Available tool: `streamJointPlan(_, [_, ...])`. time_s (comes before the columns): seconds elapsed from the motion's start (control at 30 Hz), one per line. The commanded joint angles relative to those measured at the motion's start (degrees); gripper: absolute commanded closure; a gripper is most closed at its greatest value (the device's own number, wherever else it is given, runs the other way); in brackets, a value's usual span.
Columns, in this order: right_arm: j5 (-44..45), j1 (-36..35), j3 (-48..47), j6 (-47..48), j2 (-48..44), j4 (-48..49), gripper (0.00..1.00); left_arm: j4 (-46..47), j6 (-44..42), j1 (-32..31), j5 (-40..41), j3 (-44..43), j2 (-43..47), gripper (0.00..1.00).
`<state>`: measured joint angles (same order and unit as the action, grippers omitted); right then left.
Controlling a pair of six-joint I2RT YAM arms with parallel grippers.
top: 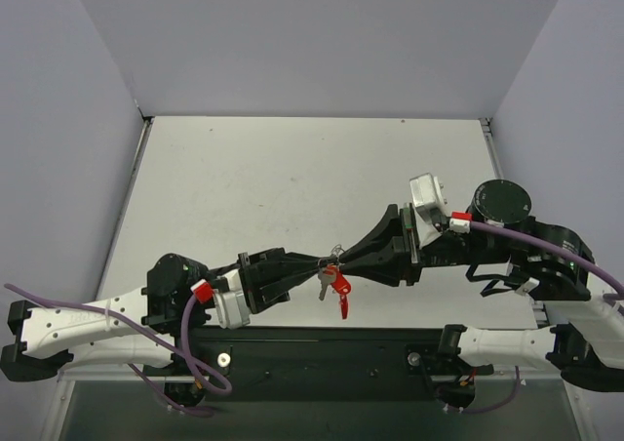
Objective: Put the keys on the keyring
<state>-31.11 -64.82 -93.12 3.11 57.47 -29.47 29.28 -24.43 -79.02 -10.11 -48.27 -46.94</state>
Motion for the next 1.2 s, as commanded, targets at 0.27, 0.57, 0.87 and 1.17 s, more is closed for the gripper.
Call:
streamJointPlan(0.27, [-2.37,0.39,-2.24,-0.21,1.33,1.09,0.85,1.66,0.61,0.1,-1.14,-3.94,0.01,1.0])
streamJointPlan(0.57, [-3.52,0.31,-3.12,-0.65,2.73,1.61,0.93,0.78,0.43,0.01,-1.75,-4.81,-0.35,1.0])
streamJointPlan(0.87, [-2.82,0.31,-2.24,-0.92,2.3,3.46,0.76,-1.59,0.78,0.1,-2.9,-5.69,-0.88,1.0])
streamJointPlan(1.17, [-2.99,0.31,-1.89,-1.09,1.94,4.25,0.67,-2.73,0.87,0.1,-2.2,-5.61,-0.35,1.0])
